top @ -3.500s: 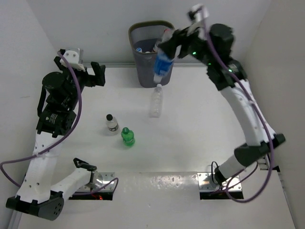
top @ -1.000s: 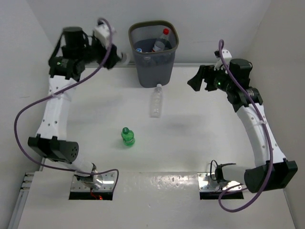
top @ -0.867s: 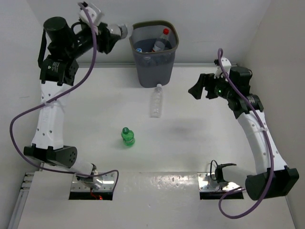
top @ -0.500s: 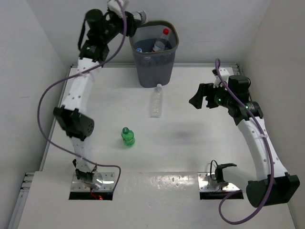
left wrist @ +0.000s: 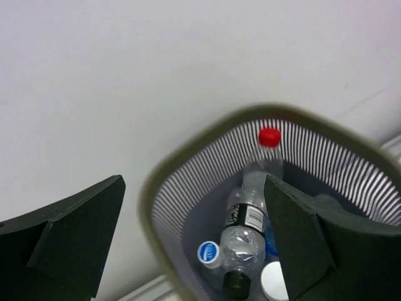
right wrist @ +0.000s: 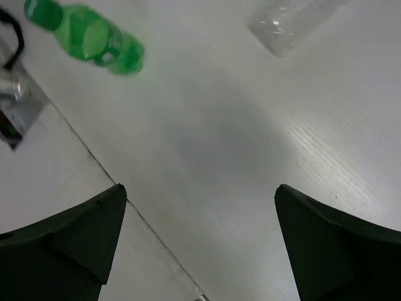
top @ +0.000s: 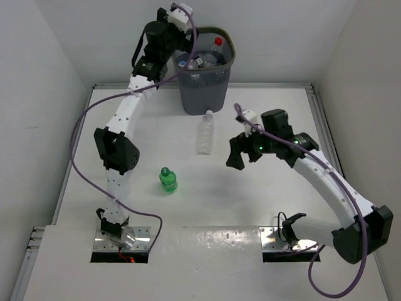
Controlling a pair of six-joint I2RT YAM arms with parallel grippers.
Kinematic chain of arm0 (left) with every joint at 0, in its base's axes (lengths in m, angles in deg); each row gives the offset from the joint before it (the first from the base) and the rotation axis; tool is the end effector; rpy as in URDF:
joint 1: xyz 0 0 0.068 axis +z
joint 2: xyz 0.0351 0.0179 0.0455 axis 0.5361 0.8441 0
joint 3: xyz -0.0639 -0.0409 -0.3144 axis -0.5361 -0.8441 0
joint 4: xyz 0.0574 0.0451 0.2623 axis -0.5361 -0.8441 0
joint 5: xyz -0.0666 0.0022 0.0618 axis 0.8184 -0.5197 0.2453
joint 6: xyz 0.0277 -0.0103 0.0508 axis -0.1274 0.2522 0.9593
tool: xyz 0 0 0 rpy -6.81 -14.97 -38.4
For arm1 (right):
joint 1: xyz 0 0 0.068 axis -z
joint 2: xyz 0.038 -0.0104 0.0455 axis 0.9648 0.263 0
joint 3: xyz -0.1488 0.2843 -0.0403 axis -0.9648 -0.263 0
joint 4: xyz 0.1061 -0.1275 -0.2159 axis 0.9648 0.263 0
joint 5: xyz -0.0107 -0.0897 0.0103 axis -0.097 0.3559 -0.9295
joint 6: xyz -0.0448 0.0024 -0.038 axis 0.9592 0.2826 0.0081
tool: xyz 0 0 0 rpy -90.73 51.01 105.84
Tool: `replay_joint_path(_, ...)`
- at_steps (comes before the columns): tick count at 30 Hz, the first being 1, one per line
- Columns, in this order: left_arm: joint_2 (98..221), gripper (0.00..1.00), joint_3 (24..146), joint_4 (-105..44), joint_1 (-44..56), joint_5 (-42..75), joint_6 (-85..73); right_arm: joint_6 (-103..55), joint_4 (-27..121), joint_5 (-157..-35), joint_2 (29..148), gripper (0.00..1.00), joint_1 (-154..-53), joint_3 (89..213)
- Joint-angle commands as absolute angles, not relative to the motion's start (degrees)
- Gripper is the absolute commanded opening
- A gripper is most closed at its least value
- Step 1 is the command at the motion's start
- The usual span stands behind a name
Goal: Put the plastic bottles in the bin
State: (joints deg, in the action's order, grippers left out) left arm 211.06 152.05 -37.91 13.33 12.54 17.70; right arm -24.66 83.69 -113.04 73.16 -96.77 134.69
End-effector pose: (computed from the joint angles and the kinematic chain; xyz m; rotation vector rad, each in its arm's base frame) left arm 0.5306 -0.1868 0.4953 0.4438 1.3761 -0.1566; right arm 0.2102 0.1039 0.3534 -0.5171 2.3141 0.7465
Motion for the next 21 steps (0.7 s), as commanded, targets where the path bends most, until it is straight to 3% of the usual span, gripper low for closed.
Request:
replay_joint_path(1, 195.3, 1.0, 153.3, -34.9, 16.0, 10.6, 14.3, -15.2, 84.1, -112.1, 76.8, 1.0, -104.3, 139.7)
replay_joint_path(5, 180.0, 1.0, 141.1, -42.6, 22.0, 14.3, 9.8, -5.2, 84.5, -112.0, 83.5, 1.0, -117.0, 148.8)
replay_joint_path(13, 155.6, 1.0, 116.6, -59.8, 37.1, 30.3, 9.0, -7.2, 75.0, -113.2, 101.0, 1.0, -128.6, 158.0)
replay_joint_path(21, 148.6, 1.0, 107.5, -64.8, 41.1, 34.8, 8.4, -20.4, 74.3, -104.0, 116.2, 1.0, -131.5, 169.8)
